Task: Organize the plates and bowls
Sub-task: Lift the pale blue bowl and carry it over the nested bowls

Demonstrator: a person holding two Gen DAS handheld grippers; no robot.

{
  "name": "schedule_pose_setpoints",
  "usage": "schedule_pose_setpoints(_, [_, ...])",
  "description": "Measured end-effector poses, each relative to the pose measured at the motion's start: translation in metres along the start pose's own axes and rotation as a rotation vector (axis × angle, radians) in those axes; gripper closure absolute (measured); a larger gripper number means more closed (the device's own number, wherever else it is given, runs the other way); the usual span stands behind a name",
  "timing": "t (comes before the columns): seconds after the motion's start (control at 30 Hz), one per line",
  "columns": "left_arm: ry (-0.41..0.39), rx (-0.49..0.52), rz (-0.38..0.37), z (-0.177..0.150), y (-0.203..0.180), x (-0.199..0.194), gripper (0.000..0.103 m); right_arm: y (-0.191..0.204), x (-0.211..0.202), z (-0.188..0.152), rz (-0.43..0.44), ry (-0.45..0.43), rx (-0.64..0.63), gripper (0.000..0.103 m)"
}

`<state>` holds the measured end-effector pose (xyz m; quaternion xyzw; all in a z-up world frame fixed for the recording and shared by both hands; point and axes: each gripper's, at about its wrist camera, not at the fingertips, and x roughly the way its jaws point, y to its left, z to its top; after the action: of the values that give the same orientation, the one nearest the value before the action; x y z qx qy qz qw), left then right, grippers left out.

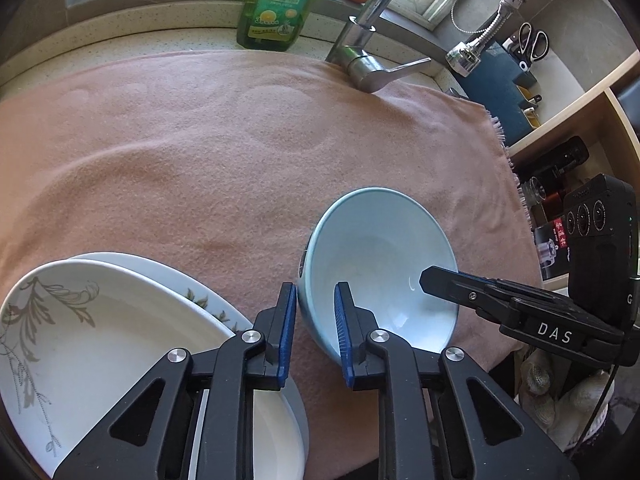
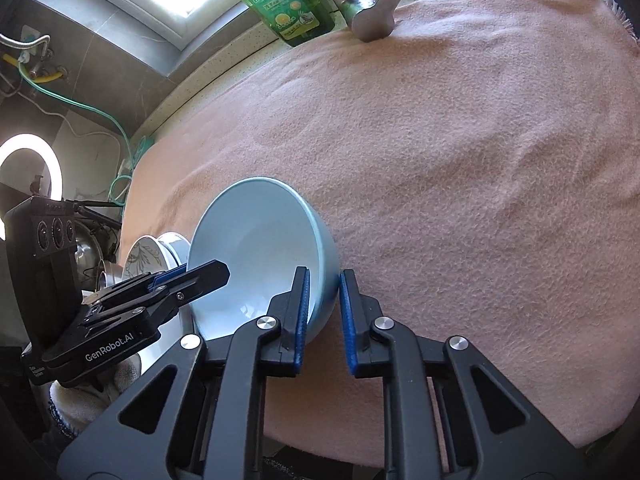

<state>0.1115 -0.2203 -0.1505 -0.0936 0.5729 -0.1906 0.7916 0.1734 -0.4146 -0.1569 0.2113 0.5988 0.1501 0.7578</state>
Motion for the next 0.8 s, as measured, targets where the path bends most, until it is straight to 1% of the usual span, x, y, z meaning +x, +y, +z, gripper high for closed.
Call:
schedule_pose_setpoints(0.17, [-0.009, -0.001, -0.003, 0.001, -0.001, -0.002, 0.085, 0.003, -0.006, 0.001, 0.000, -0.012, 0.004, 0.088])
schedule_pose_setpoints(0.37, [-0.037, 0.006, -0.007, 0.001, -0.001, -0.015, 0.085, 0.016, -0.019, 0.004, 0.014, -0.037, -0.005, 0.088])
schedule_pose_setpoints(0.6, [-0.077, -0.013, -0.013, -0.001, 0.008, -0.039, 0.085, 0.045, -0.029, 0.008, 0.028, -0.058, -0.050, 0.088])
schedule_pose_setpoints(0.8, [-0.114, -0.038, -0.006, -0.006, 0.024, -0.064, 0.085, 0.078, -0.029, 0.007, 0.046, -0.063, -0.098, 0.088])
